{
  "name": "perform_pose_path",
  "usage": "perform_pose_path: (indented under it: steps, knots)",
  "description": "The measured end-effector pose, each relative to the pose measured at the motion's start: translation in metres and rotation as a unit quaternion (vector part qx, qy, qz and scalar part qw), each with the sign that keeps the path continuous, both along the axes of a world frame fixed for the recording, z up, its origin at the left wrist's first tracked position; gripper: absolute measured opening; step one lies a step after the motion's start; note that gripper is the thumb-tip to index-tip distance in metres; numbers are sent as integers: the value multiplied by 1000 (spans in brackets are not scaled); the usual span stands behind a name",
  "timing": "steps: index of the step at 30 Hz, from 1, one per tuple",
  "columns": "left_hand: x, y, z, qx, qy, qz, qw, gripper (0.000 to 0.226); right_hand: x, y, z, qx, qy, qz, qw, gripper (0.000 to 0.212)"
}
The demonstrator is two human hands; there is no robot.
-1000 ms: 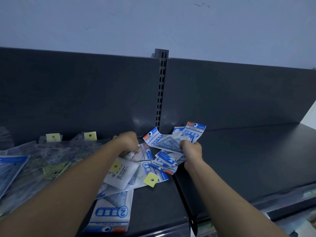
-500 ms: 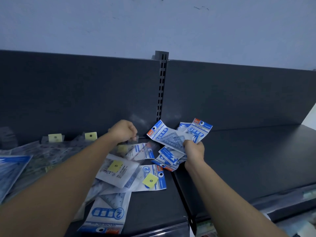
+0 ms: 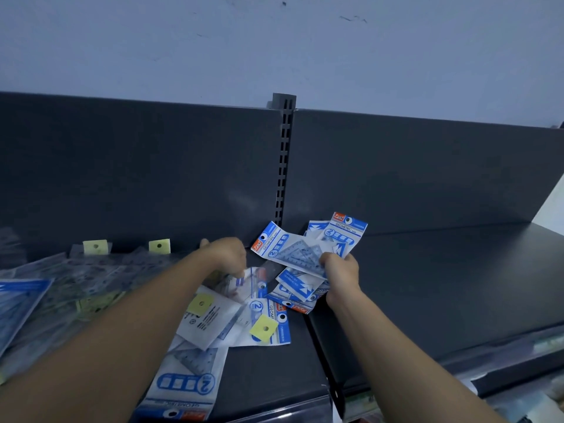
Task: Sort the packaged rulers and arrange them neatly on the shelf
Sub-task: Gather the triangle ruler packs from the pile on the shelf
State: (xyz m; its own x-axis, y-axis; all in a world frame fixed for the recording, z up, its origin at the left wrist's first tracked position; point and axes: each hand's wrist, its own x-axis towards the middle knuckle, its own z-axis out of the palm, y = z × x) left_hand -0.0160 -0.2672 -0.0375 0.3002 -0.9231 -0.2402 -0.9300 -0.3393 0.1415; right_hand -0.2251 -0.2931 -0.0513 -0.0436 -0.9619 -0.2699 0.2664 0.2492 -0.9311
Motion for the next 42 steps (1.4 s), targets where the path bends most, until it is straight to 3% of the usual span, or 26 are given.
perform_pose_path:
  steps: [4, 6, 8, 10, 14, 18, 24, 28, 32, 34, 35, 38, 40, 42]
  knots:
    - [7, -1, 6, -194, 65, 110, 973, 14, 0, -3, 1, -2, -2, -11, 1000, 29]
    - [13, 0, 11, -293, 175, 155, 927, 10, 1, -4, 0, -5, -1, -15, 1000, 30]
    - [14, 3, 16, -367, 341, 154, 852, 20, 2, -4, 0, -4, -1, -15, 1000, 31]
    - [10, 7, 26, -390, 419, 131, 809, 27, 3, -3, -1, -10, 1, -12, 1000, 31]
    - [-9, 13, 54, -420, 455, 65, 783, 28, 4, 0, 4, -48, 8, 0, 999, 27]
    - [-33, 13, 70, -407, 463, 25, 787, 22, 6, 5, 17, -81, -10, 24, 996, 22]
    - [-54, 6, 61, -403, 468, 47, 785, 25, 5, 17, 27, -106, -25, 77, 991, 18]
    - [-62, 6, 55, -391, 442, 50, 806, 22, 6, 21, 22, -99, -31, 107, 989, 11]
    - [-65, 5, 44, -391, 430, 73, 811, 22, 10, 21, 16, -97, -98, 206, 969, 73]
    - [-67, 5, 41, -393, 426, 77, 811, 23, 11, 22, 14, -126, -100, 250, 955, 84]
    - [-67, 5, 40, -398, 425, 78, 810, 24, 11, 22, 13, -135, -94, 258, 952, 78]
    - [-64, 6, 41, -398, 432, 75, 806, 23, 12, 26, 9, -139, -6, 220, 965, 35]
    - [-64, 10, 42, -371, 419, 49, 827, 18, 15, 25, 5, -111, 45, 175, 977, 29]
    - [-62, 14, 39, -373, 330, 17, 867, 32, 17, 23, 3, -91, 44, 138, 985, 31]
